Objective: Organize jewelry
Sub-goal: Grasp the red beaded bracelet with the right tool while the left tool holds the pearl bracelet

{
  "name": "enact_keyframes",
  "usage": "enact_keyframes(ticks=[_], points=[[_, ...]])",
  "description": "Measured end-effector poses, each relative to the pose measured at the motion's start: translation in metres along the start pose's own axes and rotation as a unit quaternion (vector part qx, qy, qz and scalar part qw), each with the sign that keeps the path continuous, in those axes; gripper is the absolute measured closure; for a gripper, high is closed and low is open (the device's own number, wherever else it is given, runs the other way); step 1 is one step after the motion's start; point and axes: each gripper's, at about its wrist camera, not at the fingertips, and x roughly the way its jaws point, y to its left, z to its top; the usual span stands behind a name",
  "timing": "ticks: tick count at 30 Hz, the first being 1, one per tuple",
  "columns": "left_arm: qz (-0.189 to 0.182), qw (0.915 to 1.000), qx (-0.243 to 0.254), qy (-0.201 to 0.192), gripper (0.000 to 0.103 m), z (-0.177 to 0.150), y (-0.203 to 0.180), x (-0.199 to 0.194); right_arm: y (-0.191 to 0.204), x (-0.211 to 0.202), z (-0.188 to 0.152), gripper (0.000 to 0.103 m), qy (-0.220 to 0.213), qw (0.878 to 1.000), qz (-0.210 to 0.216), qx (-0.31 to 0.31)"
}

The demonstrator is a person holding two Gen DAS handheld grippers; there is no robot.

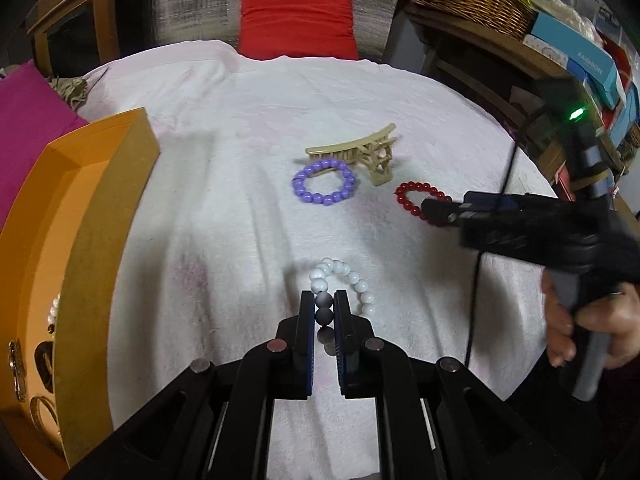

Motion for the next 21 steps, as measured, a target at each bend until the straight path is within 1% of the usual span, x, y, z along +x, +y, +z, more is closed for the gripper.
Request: enact_keyframes(ticks=[1,2,3,4,5,6,7,9,12,14,15,18,20,21], points=[[0.001,1.0000,0.000,-0.002,0.094,0.000,0.000,-0.001,0.001,0.004,0.000,0.037,0.003,1.000,-0.012,-0.010],[0.003,1.0000,0.000,-0.004,0.094,0.000,0.001,-0.003,0.003,0.010,-0.002,0.051,0.008,0.999,-0.029,-0.023],[0.003,1.0000,0.000,-0.006,0.094,0.000,0.001,-0.004,0.003,0.014,-0.003,0.076,0.013,0.999,-0.041,-0.030],[0.001,1.0000,-0.001,-0.007,0.094,0.000,0.001,-0.005,0.002,0.018,-0.004,0.081,0.019,0.998,-0.051,-0.035],[0.000,1.0000,-0.003,-0.008,0.094,0.000,0.001,-0.006,0.001,0.017,-0.006,0.086,0.015,0.998,-0.057,-0.036],[0.000,0.9999,-0.004,-0.011,0.094,0.001,0.001,-0.007,0.000,0.015,-0.007,0.098,0.011,0.998,-0.052,-0.036],[0.000,0.9999,-0.004,-0.012,0.094,0.001,0.001,-0.008,-0.001,0.012,-0.007,0.101,0.007,0.999,-0.040,-0.034],[-0.002,0.9999,-0.005,-0.015,0.094,0.002,0.000,-0.011,-0.008,0.002,-0.009,0.101,-0.003,1.000,-0.009,-0.021],[0.000,0.9997,-0.002,-0.024,0.094,0.004,-0.003,-0.016,-0.021,-0.006,-0.013,0.101,-0.005,1.000,0.019,-0.001],[-0.003,0.9995,-0.002,-0.031,0.094,0.006,-0.003,-0.020,-0.039,-0.015,-0.017,0.101,-0.005,0.998,0.051,0.025],[-0.004,0.9994,-0.003,-0.034,0.094,0.007,-0.003,-0.022,-0.045,-0.020,-0.018,0.101,-0.009,0.997,0.061,0.034],[-0.006,0.9991,-0.003,-0.043,0.094,0.009,-0.002,-0.026,-0.061,-0.030,-0.024,0.101,-0.017,0.995,0.083,0.059],[-0.006,0.9989,-0.005,-0.045,0.094,0.009,0.000,-0.026,-0.072,-0.034,-0.028,0.101,-0.017,0.994,0.087,0.070],[-0.009,0.9988,-0.007,-0.048,0.094,0.008,0.001,-0.026,-0.075,-0.035,-0.029,0.098,-0.017,0.994,0.085,0.072]])
